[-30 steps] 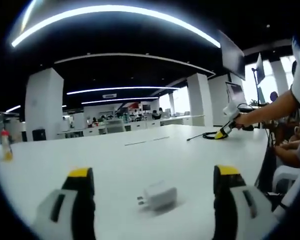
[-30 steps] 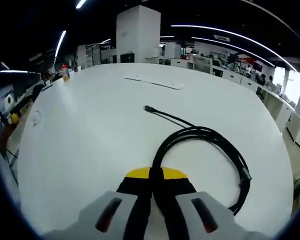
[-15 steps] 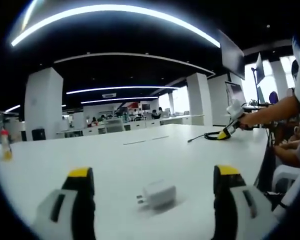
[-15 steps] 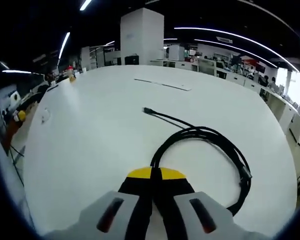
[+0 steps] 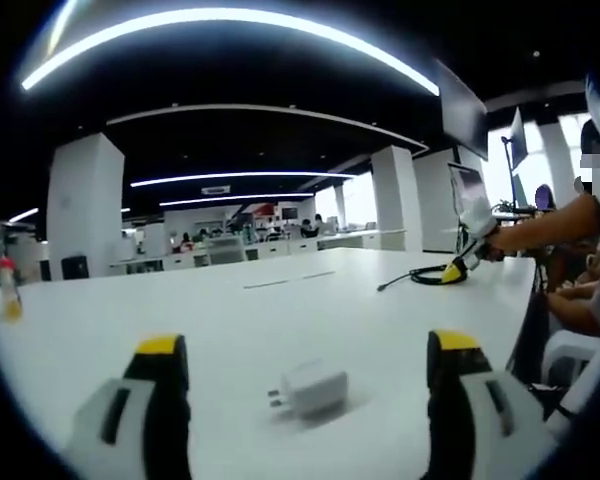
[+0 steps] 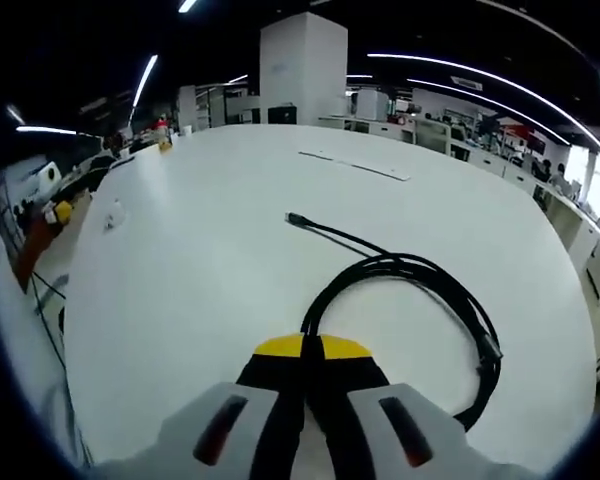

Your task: Plug the desk Type‑C cable into the charger adapter.

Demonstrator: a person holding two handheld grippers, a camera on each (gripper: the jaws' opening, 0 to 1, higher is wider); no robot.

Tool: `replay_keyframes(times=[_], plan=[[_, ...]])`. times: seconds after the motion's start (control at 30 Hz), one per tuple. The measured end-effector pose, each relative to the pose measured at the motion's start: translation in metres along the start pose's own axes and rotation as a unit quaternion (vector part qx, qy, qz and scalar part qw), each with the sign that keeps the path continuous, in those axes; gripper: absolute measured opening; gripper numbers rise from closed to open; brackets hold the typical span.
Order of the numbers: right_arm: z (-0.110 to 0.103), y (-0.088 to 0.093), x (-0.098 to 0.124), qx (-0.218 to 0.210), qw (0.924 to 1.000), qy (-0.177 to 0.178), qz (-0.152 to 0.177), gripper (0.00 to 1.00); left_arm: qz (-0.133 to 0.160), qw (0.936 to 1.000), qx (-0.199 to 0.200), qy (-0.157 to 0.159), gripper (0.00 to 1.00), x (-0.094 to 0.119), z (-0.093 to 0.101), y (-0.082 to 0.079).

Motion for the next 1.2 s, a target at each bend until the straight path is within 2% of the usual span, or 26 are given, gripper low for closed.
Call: replay_keyframes(times=[0.27, 0.63, 1.2], plan=[[-0.018, 0.005, 0.003, 0.003, 0.9999, -0.009, 0.004, 0.01, -0.002, 1.0, -0.005, 0.005, 1.0, 0.001, 0.002, 0.001], [-0.058, 0.009, -0.002, 0.012, 0.9994, -0.026, 0.017, 0.01, 0.004, 0.9998, -0.012, 0.012, 1.0, 0.001, 0.006, -0.001], [-0.099, 0.014, -0.004, 0.018, 0.998, -0.06, 0.009, 0.01, -0.006, 0.9996, -0.016, 0.022, 1.0, 0.001, 0.013, 0.004]])
Point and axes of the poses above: the point that each gripper's makers call its tool centre point, and the gripper's own axes: x roughly backward along the fingers, z roughly to its right, y roughly out of its underside, the point moved 4 cm from there along x, roughly backward along the fingers, and after that the axes turned 14 degrees about -y, right-handed, at the moved point
